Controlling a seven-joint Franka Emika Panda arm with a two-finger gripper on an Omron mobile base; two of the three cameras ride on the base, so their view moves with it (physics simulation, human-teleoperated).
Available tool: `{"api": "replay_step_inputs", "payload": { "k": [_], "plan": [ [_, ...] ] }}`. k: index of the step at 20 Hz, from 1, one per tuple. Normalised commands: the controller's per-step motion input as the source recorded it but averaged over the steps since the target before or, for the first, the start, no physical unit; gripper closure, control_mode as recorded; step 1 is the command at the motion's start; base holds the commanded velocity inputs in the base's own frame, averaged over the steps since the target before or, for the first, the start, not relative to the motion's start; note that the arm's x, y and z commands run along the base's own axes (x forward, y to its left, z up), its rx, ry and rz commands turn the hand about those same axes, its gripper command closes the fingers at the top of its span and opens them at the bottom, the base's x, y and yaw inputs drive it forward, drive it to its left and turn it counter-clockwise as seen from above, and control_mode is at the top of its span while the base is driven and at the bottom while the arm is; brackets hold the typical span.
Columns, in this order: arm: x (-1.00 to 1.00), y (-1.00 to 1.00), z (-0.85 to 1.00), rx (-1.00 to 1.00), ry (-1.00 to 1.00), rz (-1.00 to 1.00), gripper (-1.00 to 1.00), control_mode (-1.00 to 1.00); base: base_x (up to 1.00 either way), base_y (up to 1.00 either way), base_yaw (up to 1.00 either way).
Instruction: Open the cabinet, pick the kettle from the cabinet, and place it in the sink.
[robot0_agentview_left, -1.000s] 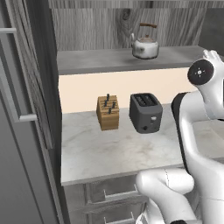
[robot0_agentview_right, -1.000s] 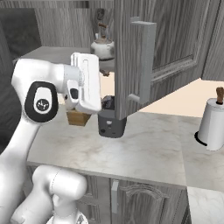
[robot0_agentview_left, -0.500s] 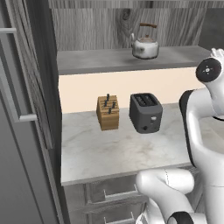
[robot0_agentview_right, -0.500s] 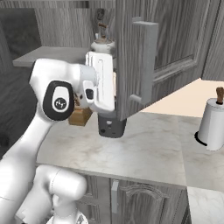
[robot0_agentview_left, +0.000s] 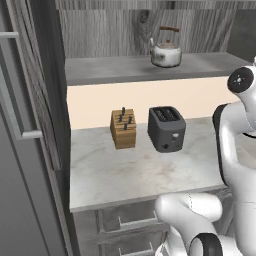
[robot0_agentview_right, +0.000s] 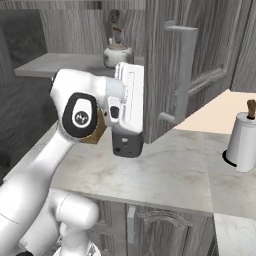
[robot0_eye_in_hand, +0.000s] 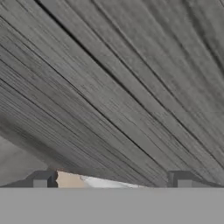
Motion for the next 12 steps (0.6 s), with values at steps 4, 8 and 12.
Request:
{"api": "replay_step_inputs", "payload": {
  "k": [4,8,12],
  "plan": [
    [0.14,-0.49,-0.03,0.0,0.0,-0.15,-1.0,-1.0,0.0,0.0,0.0],
    [0.17,-0.54,0.0,0.0,0.0,-0.13,-1.0,-1.0,0.0,0.0,0.0],
    [0.03,-0.62,0.0,0.0,0.0,-0.12,-1.0,-1.0,0.0,0.0,0.0]
  ]
}}
